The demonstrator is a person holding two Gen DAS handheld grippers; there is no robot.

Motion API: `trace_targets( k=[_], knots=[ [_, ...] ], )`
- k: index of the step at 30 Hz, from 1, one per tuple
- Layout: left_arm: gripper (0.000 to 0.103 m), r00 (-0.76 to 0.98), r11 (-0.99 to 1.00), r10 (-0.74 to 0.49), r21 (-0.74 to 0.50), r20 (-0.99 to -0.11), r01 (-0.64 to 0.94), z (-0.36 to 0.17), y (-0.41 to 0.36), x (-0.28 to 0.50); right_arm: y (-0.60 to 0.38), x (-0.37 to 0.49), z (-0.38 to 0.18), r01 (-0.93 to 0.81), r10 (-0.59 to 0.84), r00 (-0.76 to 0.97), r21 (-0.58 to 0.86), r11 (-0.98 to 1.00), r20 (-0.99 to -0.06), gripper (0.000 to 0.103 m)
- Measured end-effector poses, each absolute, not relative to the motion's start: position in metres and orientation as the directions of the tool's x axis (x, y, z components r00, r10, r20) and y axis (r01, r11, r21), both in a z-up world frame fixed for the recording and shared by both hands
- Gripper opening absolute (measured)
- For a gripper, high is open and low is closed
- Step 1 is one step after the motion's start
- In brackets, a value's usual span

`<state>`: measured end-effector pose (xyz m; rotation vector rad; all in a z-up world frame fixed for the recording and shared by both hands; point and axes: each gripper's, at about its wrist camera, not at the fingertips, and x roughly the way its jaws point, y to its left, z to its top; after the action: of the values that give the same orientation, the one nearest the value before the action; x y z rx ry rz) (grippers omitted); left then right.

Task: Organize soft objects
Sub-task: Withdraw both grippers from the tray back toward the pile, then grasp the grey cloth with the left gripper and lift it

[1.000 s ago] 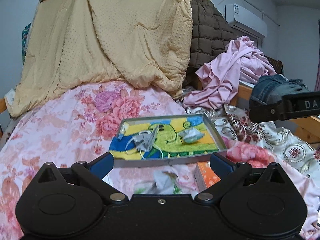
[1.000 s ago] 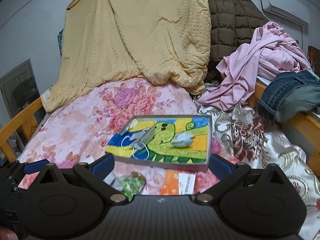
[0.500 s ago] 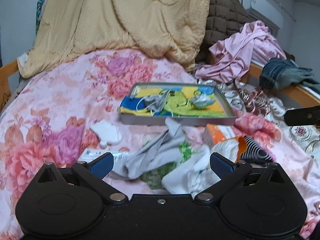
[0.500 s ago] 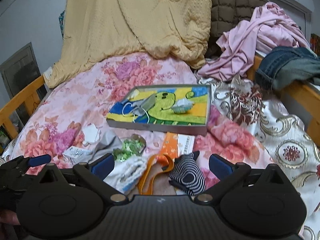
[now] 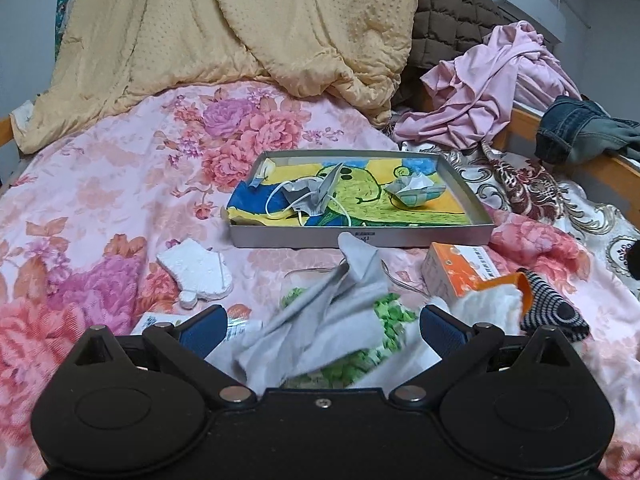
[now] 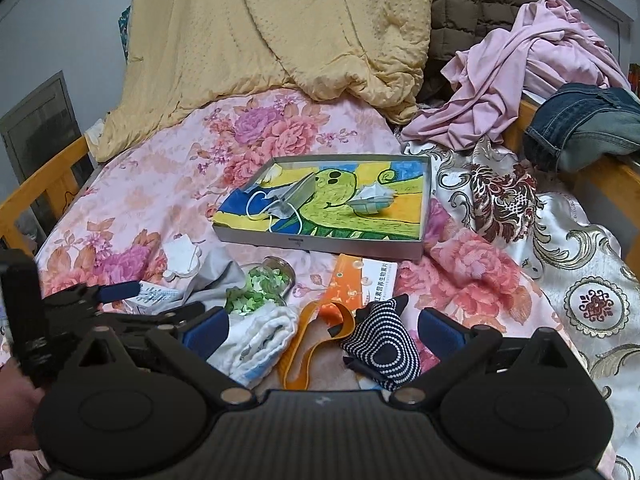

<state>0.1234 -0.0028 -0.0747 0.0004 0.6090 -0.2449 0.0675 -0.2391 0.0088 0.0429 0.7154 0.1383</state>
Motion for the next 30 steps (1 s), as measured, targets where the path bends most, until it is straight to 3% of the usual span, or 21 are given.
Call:
trace_targets(
  k=[17, 23, 30],
  knots=[
    [0.1, 0.749, 0.967, -0.254, -0.181, -0.612, 0.18, -0.105, -0.009, 0.18, -0.239, 0.074, 0.002, -0.112, 0.144, 0.727, 0.092, 0.989, -0.671, 0.103],
    [0.085, 0.731, 0.959, -0.274, -0.233, -0.625, 0.16, -0.113, -0.004, 0.18, -0.238, 0.073, 0.002, -0.112, 0.147, 0.728, 0.096, 0.989, -0.669, 0.103],
    [0.06, 0.729, 0.949, -0.306, -0.257, -0.612, 0.183, -0.109, -0.004, 0.176, -0.237, 0.073, 0.001, -0.118, 0.151, 0.728, 0.095, 0.988, -0.668, 0.103]
  ],
)
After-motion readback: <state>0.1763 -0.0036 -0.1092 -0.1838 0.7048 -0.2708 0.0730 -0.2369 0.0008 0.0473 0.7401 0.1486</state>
